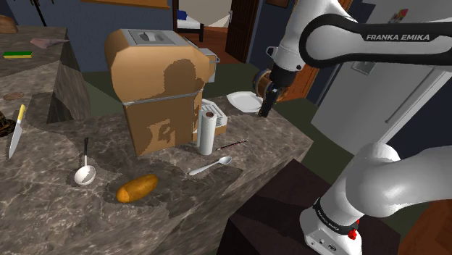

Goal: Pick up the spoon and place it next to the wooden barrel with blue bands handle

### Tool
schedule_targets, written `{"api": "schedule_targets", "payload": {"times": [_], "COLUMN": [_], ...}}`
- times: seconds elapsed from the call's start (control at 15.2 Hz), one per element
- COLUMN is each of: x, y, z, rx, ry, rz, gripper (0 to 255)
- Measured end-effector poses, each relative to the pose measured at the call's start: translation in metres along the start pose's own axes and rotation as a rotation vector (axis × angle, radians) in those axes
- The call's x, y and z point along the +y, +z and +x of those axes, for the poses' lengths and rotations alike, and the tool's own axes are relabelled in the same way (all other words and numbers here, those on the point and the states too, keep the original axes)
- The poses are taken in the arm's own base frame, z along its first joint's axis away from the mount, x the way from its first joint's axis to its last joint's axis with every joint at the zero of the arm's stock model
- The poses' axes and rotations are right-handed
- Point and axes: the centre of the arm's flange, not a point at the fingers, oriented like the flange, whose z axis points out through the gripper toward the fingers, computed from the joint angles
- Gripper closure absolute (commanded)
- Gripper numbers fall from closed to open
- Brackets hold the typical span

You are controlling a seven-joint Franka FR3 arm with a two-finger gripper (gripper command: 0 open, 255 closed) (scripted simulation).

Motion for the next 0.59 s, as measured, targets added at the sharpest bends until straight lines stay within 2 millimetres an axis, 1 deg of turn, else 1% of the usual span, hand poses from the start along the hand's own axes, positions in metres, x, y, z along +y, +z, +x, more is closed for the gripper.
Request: {"api": "schedule_targets", "payload": {"times": [0.26,0.33,0.4,0.59], "x": [-0.002,-0.002,-0.005,-0.009], "y": [0.05,0.058,0.067,0.105], "z": [0.02,0.028,0.031,0.05], "rx": [0.015,0.02,0.025,0.035], "ry": [-0.132,-0.165,-0.199,-0.298], "rz": [0.04,0.05,0.06,0.09], "gripper": [0,0,0,0]}}
